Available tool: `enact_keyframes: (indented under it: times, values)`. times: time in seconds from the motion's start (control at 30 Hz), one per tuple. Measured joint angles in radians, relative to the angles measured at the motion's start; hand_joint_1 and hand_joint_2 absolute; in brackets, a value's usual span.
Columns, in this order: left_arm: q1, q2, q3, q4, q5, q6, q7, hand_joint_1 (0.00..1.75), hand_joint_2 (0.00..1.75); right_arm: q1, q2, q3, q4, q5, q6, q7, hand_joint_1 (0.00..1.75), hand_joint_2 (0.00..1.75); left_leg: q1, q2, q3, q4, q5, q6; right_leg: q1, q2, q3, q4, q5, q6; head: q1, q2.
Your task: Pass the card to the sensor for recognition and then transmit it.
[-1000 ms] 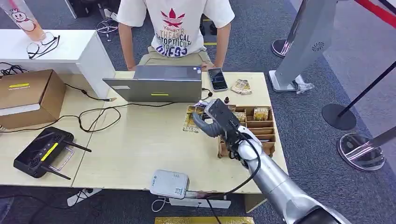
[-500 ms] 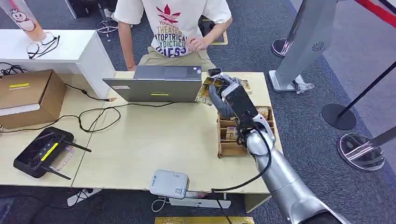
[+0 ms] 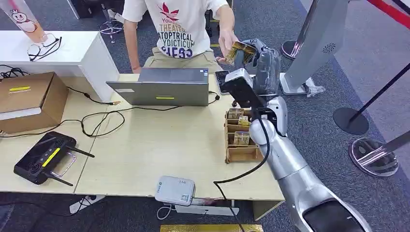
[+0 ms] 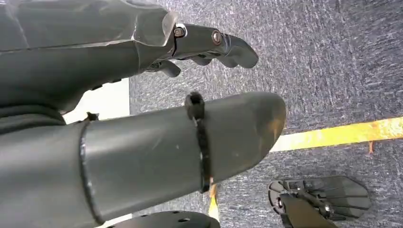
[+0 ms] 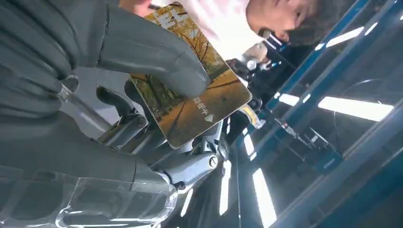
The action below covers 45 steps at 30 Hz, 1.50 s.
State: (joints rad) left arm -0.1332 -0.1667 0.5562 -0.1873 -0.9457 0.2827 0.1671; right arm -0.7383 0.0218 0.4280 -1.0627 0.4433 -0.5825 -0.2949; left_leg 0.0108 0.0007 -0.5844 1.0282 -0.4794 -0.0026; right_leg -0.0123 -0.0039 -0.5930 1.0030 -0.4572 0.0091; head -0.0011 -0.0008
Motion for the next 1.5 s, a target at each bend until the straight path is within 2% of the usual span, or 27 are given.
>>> enact_keyframes:
  times: [0.5,0.63,1.3,1.33,1.37,1.4,1.5]
  values:
    - [-0.009,-0.005,-0.001,0.000,-0.003,-0.002,0.002,0.00,0.00,-0.072,0.071,0.027,0.269,0.073,-0.103,-0.061,1.75,1.75,0.000,0.000,0.000,0.000,0.000,0.000,0.000,0.000,0.000,0.000,0.000,0.000,0.000,0.000]
    - [-0.011,0.000,-0.002,0.000,-0.006,-0.042,0.012,0.00,0.00,-0.073,0.087,0.028,0.320,0.135,-0.106,-0.082,1.75,1.75,0.000,0.000,0.000,0.000,0.000,0.000,0.000,0.000,0.000,0.000,0.000,0.000,0.000,0.000]
    - [-0.021,0.017,-0.004,0.000,-0.006,-0.058,0.019,0.00,0.00,-0.079,0.111,0.017,0.388,0.155,-0.107,-0.090,1.75,1.75,0.000,0.000,0.000,0.000,0.000,0.000,0.000,0.000,0.000,0.000,0.000,0.000,0.000,0.000]
    - [-0.021,0.017,-0.004,0.000,-0.006,-0.058,0.019,0.00,0.00,-0.079,0.112,0.013,0.391,0.170,-0.107,-0.094,1.66,1.75,0.000,0.000,0.000,0.000,0.000,0.000,0.000,0.000,0.000,0.000,0.000,0.000,0.000,0.000]
    - [-0.021,0.017,-0.004,0.000,-0.006,-0.058,0.020,0.00,0.00,-0.079,0.114,0.011,0.394,0.180,-0.107,-0.098,0.52,1.75,0.000,0.000,0.000,0.000,0.000,0.000,0.000,0.000,0.000,0.000,0.000,0.000,0.000,0.000]
    - [-0.021,0.017,-0.004,0.000,-0.006,-0.058,0.020,0.00,0.00,-0.079,0.116,0.009,0.399,0.186,-0.107,-0.101,0.02,1.75,0.000,0.000,0.000,0.000,0.000,0.000,0.000,0.000,0.000,0.000,0.000,0.000,0.000,0.000]
    - [-0.020,0.018,-0.004,0.000,-0.002,-0.058,0.021,0.00,0.00,-0.079,0.125,0.008,0.416,0.203,-0.107,-0.101,0.00,1.75,0.000,0.000,0.000,0.000,0.000,0.000,0.000,0.000,0.000,0.000,0.000,0.000,0.000,0.000]
